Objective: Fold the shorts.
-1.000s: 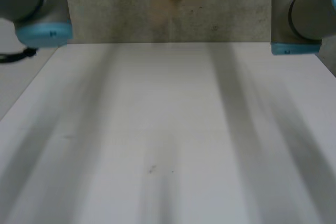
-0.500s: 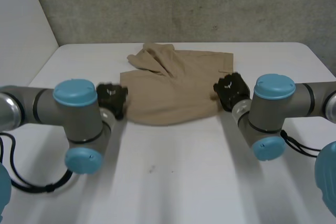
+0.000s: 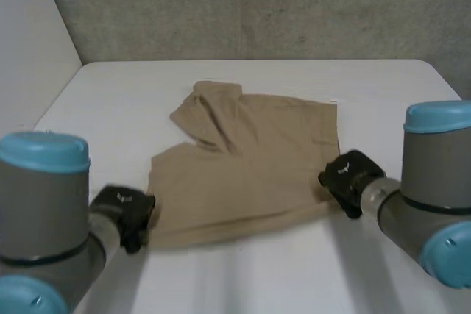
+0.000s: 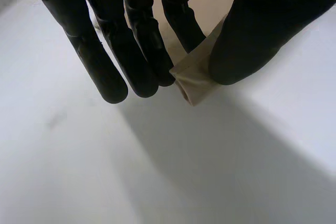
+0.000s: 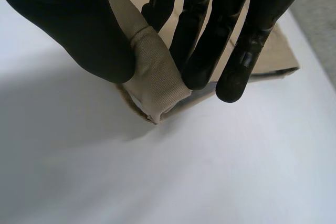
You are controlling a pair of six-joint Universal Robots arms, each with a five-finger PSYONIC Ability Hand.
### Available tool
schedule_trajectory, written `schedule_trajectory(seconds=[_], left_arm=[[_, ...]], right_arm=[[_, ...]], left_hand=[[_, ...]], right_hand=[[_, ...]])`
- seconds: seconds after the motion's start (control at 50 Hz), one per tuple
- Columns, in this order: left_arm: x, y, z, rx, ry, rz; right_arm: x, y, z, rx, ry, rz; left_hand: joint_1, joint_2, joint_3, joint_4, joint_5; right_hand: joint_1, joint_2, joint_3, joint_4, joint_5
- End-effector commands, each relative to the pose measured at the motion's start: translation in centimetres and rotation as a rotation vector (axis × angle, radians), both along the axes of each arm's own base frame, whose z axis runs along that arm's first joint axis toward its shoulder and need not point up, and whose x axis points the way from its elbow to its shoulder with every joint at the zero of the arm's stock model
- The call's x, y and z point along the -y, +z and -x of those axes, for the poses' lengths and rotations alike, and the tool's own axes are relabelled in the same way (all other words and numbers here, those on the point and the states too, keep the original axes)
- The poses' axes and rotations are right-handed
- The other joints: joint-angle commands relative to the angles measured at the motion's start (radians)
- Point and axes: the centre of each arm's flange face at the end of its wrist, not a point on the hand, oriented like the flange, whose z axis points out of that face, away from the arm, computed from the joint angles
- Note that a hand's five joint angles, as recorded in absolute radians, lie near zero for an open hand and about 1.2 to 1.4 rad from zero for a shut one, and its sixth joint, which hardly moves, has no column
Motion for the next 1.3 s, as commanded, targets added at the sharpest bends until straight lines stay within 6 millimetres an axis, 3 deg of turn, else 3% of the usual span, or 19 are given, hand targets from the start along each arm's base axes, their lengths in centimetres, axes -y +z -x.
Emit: schedule_trajectory(seconds=[0.02, 0.1, 0.14, 0.16, 0.18, 0.3, 0.32, 0.36, 0.38, 0.48, 0.54, 0.64, 0.72, 0.86, 1.3], left_arm=[[-5.1, -0.7, -1.2, 0.079, -0.063, -0.140], [-5.9, 0.0, -0.9, 0.066, -0.090, -0.125], [-5.5, 0.7, -0.7, 0.043, -0.092, -0.089], [-4.7, 1.6, -0.2, 0.003, -0.089, -0.038], [-4.1, 2.2, 0.1, -0.022, -0.086, -0.005], [1.0, 6.0, 2.9, -0.228, -0.123, 0.279], [2.5, 7.1, 3.4, -0.279, -0.135, 0.354], [4.1, 7.7, 3.9, -0.318, -0.155, 0.408], [5.8, 7.3, 5.1, -0.352, -0.202, 0.432], [9.4, 5.3, 8.3, -0.395, -0.318, 0.416], [11.1, 4.1, 9.2, -0.395, -0.335, 0.387], [14.8, 0.6, 10.5, -0.359, -0.320, 0.297], [16.6, -1.1, 10.3, -0.339, -0.299, 0.251], [18.3, -2.6, 10.0, -0.334, -0.276, 0.249], [18.7, -5.2, 9.9, -0.201, -0.342, 0.278]], right_arm=[[-4.7, -0.6, 2.2, -0.174, 0.090, -0.125], [-6.1, -1.0, 3.2, -0.240, 0.120, -0.156], [-5.8, -1.1, 3.4, -0.230, 0.107, -0.143], [-5.7, -1.1, 3.4, -0.226, 0.103, -0.133], [-5.5, -1.1, 3.4, -0.221, 0.102, -0.120], [-4.3, -1.1, 2.9, -0.180, 0.086, -0.015], [-4.2, -1.1, 2.9, -0.172, 0.081, -0.008], [-3.9, -1.1, 2.8, -0.147, 0.066, 0.006], [-3.9, -1.1, 2.7, -0.134, 0.058, 0.003], [-4.2, -1.3, 2.6, -0.111, 0.049, -0.013], [-4.3, -1.5, 2.5, -0.111, 0.053, -0.016], [-4.3, -1.7, 2.5, -0.110, 0.050, -0.013], [-4.2, -1.9, 2.6, -0.112, 0.048, -0.016], [-4.2, -1.9, 2.8, -0.111, 0.041, -0.020], [-4.2, -2.2, 2.8, -0.112, 0.041, -0.021]], left_hand=[[0.297, 0.200, 0.203, 0.198, 0.273], [0.277, 0.180, 0.183, 0.178, 0.253], [-0.287, -0.384, -0.381, -0.386, -0.311], [-0.720, -0.817, -0.814, -0.819, -0.744], [-0.925, -1.022, -1.019, -1.024, -0.949], [-0.918, -1.015, -1.012, -1.017, -0.942], [-0.915, -1.013, -1.010, -1.014, -0.940], [-0.898, -0.995, -0.992, -0.996, -0.922], [-0.883, -0.980, -0.977, -0.982, -0.907], [-0.836, -0.933, -0.930, -0.935, -0.860], [-0.810, -0.907, -0.904, -0.908, -0.834], [-0.514, -0.611, -0.608, -0.612, -0.538], [-0.478, -0.575, -0.572, -0.577, -0.502], [-0.261, -0.358, -0.355, -0.360, -0.285], [-0.231, -0.329, -0.326, -0.330, -0.256]], right_hand=[[0.405, 0.212, 0.181, 0.204, 0.228], [0.405, 0.212, 0.181, 0.204, 0.228], [0.405, 0.212, 0.181, 0.204, 0.228], [0.405, 0.212, 0.181, 0.204, 0.228], [0.405, 0.212, 0.181, 0.204, 0.228], [0.405, 0.212, 0.181, 0.204, 0.228], [0.405, 0.212, 0.181, 0.204, 0.228], [0.405, 0.212, 0.181, 0.204, 0.228], [0.405, 0.212, 0.181, 0.204, 0.228], [0.405, 0.212, 0.181, 0.204, 0.228], [0.405, 0.212, 0.181, 0.204, 0.228], [0.405, 0.212, 0.181, 0.204, 0.228], [0.405, 0.212, 0.181, 0.204, 0.228], [0.405, 0.212, 0.181, 0.204, 0.228], [0.405, 0.212, 0.181, 0.204, 0.228]])
